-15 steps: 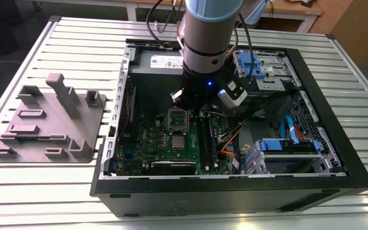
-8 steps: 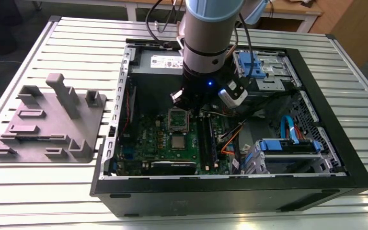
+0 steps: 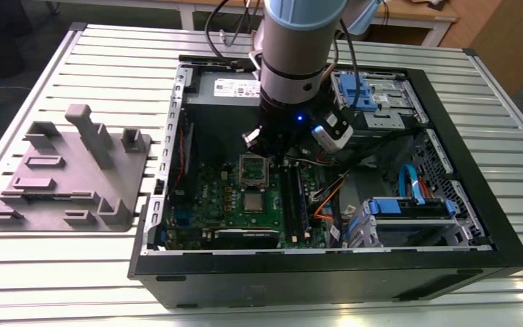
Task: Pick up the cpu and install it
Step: 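Close the cpu cover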
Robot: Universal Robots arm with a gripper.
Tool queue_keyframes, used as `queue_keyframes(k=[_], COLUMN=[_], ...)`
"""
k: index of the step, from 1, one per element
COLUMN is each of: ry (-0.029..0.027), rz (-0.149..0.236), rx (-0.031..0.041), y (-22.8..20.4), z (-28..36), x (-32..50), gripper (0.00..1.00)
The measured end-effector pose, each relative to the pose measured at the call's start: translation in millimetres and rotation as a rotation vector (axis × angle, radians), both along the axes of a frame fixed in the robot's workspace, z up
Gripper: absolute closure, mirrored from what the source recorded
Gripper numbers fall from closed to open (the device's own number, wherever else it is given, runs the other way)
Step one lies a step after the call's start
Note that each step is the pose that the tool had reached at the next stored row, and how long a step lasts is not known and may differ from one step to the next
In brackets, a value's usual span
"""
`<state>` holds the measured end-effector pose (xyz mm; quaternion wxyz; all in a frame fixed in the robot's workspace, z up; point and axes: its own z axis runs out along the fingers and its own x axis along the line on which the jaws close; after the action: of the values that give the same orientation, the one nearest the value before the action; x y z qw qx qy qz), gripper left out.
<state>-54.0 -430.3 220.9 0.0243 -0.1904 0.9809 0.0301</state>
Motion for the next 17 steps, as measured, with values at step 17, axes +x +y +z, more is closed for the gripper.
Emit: queue_keyframes(k=[17], ry=[-0.0007], rz=[0.010], rx=[-0.0001], y=[1.5], z=[-0.1], x=[-2.9], gripper=[0.90])
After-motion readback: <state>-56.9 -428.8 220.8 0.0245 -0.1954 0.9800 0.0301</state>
